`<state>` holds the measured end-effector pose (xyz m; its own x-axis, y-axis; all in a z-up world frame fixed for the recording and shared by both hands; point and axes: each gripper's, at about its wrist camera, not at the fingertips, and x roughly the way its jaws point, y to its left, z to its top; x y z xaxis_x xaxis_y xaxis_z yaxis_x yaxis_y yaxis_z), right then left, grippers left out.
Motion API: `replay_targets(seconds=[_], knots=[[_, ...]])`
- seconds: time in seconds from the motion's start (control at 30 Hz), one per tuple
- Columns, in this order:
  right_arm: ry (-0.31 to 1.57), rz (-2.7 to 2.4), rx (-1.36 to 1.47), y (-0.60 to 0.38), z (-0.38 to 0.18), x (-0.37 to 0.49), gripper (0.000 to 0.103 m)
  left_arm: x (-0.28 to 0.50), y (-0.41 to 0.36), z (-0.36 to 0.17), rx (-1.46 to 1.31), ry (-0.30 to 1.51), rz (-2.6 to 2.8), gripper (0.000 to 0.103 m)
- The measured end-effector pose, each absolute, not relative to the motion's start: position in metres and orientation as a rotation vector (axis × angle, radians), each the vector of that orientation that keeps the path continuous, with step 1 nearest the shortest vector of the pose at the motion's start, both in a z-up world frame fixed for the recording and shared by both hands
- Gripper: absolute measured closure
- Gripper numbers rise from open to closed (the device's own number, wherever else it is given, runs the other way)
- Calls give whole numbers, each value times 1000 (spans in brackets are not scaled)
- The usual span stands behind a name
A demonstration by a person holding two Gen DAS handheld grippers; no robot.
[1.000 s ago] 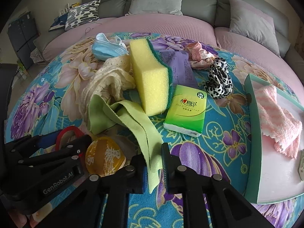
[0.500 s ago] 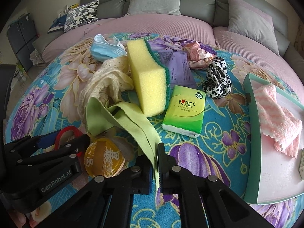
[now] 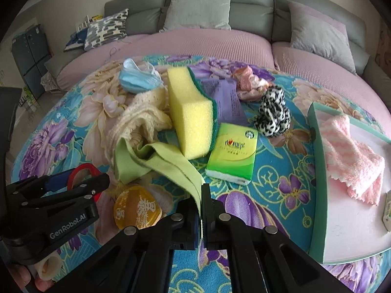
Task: Organize soft objects
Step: 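Grasp the red tape roll with the left tool while the right tool grasps the green felt cloth, then carry the red tape roll and green felt cloth over the tray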
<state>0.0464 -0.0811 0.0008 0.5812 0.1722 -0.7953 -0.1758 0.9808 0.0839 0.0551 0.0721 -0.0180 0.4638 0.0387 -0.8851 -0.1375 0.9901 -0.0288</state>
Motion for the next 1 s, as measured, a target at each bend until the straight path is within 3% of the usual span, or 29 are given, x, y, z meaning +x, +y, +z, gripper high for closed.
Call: replay_targets(seconds=[1.0], knots=[[611,250,131,-124,80,2,101,38,59,50,-54,898,119,48]])
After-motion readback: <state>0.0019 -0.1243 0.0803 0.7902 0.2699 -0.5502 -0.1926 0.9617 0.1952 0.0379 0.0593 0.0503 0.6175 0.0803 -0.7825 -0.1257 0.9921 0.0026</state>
